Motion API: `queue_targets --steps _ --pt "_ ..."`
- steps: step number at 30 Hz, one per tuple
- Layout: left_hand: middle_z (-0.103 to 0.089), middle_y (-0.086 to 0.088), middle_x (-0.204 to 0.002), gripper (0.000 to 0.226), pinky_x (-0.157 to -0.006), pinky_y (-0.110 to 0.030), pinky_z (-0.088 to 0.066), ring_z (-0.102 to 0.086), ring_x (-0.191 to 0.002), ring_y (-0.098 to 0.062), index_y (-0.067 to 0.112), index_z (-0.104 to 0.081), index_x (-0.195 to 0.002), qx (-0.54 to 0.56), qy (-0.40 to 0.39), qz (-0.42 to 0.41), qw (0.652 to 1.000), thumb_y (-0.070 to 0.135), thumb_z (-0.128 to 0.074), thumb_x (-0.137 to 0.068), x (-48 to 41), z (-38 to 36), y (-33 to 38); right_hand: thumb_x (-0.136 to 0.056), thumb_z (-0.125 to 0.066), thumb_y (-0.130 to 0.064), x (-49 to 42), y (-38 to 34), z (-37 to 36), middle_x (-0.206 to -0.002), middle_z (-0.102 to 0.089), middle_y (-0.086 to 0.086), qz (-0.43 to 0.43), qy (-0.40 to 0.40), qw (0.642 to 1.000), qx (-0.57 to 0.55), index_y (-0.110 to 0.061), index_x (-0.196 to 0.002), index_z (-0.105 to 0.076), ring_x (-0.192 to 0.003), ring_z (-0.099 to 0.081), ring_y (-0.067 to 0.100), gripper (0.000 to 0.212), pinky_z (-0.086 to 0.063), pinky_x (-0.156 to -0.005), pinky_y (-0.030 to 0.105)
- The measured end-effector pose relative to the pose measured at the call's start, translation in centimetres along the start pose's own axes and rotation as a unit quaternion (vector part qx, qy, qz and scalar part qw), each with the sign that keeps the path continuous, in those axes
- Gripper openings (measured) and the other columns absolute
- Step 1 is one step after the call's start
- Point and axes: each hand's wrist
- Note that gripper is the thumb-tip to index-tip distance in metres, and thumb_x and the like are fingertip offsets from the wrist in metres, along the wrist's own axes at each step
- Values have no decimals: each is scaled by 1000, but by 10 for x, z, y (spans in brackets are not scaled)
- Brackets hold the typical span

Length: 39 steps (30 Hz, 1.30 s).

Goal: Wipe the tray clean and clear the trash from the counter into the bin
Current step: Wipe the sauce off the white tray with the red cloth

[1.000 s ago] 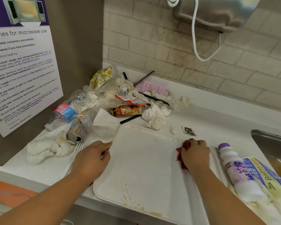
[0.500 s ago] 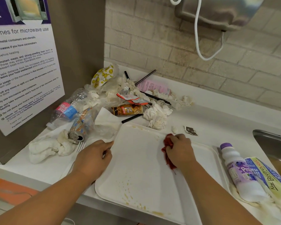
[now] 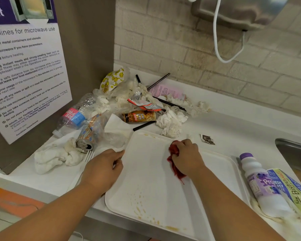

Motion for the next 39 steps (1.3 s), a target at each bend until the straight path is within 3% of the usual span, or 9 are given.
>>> queue_targets --steps 3,6,13,16,19,25,27,32,39 --pt "-54 11 -85 33 -65 -20 -37 -53 -79 -8 36 -59 -123 11 1 0 1000 29 -46 -93 0 0 -1 -88 -52 -29 1 17 7 -120 -50 8 -64 30 996 -48 -21 -125 -58 -113 -46 31 38 -43 -93 36" --pt "-53 12 -84 33 -67 -20 -38 -53 -79 -8 36 -59 -123 17 3 -2 1000 28 -46 -93 0 -1 -1 -92 -46 -33 2 17 7 -124 -47 9 -106 26 993 40 -17 -128 -52 -112 -43 32 40 -40 -95 37" --pt "-47 16 -79 34 -59 -12 -29 -48 -78 -5 37 -57 -124 7 6 -4 1000 29 -46 -93 0 -1 -1 -90 -50 -23 -4 -19 1 -134 -43 2 82 -46 996 4 -22 -134 -50 -118 -40 27 44 -40 -99 34" --pt "-47 15 -79 34 -59 -12 -29 -49 -77 -5 37 -57 -124 10 6 -6 1000 29 -46 -93 0 -1 -1 -88 -52 -27 -5 -3 9 -119 -50 3 -15 -16 999 -26 -24 -123 -60 -110 -48 26 36 -47 -91 35" --pt "-51 11 -80 32 -61 -17 -34 -52 -76 -8 35 -61 -121 18 9 -6 1000 28 -46 -93 1 -1 -1 -90 -48 -32 -3 -8 5 -121 -45 7 -85 -1 996 27 -19 -127 -54 -111 -44 29 39 -47 -90 37" --pt "-46 14 -76 34 -56 -7 -27 -49 -75 -5 38 -56 -125 10 7 -14 1000 29 -46 -93 0 0 -1 -92 -47 -29 -17 -56 -5 -131 -37 7 64 -56 995 51 -18 -137 -41 -116 -36 27 47 -42 -96 37" --pt "-47 14 -77 35 -57 -7 -28 -50 -76 -5 39 -56 -125 13 6 -13 1000 29 -45 -93 0 -1 -2 -94 -45 -31 -20 -53 -1 -130 -38 6 55 -73 995 41 -21 -137 -42 -116 -38 26 45 -43 -95 36" --pt "-45 14 -75 32 -56 -7 -29 -49 -76 -5 38 -59 -121 14 4 -18 1000 30 -44 -93 -1 -2 -4 -92 -44 -35 -15 -55 -7 -118 -44 5 -43 -8 997 62 -17 -126 -53 -108 -44 25 39 -51 -84 36" --pt "-45 16 -76 34 -57 -5 -29 -49 -76 -4 41 -55 -124 24 4 -20 1000 31 -43 -93 0 -2 -4 -92 -46 -31 -29 -84 -8 -128 -40 5 87 -66 992 55 -19 -135 -45 -113 -42 26 44 -48 -93 38"
Point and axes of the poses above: each hand's wrist, its own x-axis away from the middle knuckle, its own z-axis out of the back of the hand, y = z × x
